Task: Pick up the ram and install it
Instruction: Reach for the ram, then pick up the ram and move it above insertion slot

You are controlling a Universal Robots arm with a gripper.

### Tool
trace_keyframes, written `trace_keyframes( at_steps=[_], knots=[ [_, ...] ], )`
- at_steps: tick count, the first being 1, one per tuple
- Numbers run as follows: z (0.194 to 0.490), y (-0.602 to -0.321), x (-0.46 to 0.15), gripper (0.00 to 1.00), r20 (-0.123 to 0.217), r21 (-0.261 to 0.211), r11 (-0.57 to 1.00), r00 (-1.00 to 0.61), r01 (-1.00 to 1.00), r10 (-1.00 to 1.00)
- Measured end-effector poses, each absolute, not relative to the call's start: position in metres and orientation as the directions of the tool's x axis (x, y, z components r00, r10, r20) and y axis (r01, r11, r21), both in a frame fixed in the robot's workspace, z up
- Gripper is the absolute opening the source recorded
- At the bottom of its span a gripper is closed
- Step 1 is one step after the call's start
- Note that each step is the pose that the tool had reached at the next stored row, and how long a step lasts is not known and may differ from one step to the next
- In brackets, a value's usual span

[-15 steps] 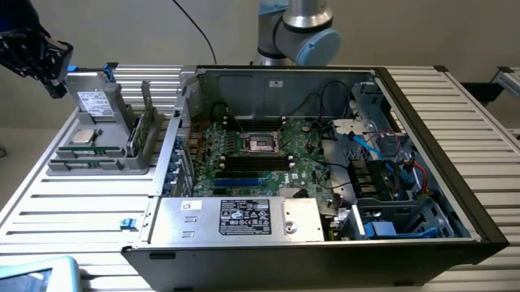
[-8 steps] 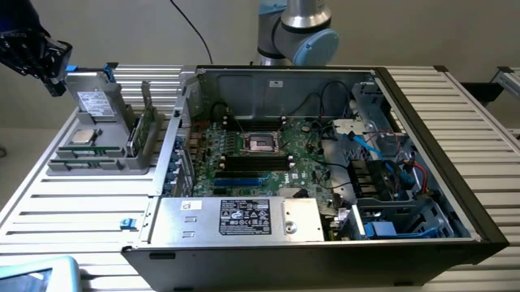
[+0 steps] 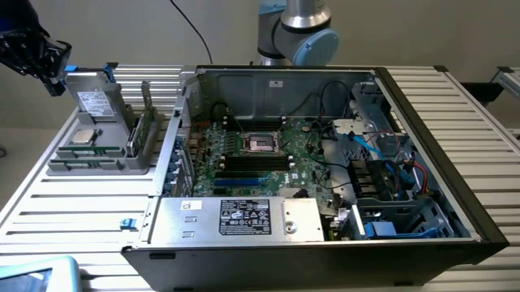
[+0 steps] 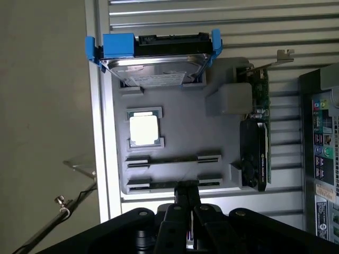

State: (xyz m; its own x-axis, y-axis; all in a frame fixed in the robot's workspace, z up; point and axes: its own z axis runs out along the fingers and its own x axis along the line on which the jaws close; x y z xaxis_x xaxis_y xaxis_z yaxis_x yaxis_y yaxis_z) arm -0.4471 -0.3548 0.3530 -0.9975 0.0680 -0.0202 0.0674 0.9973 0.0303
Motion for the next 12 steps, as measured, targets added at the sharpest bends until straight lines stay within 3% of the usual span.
trace_keyframes(
  at_steps=[12],
  knots=[
    [0.353, -0.3548, -0.4471, 0.11, -0.02, 0.03, 0.997, -0.997, 0.067, 0.068]
  ],
)
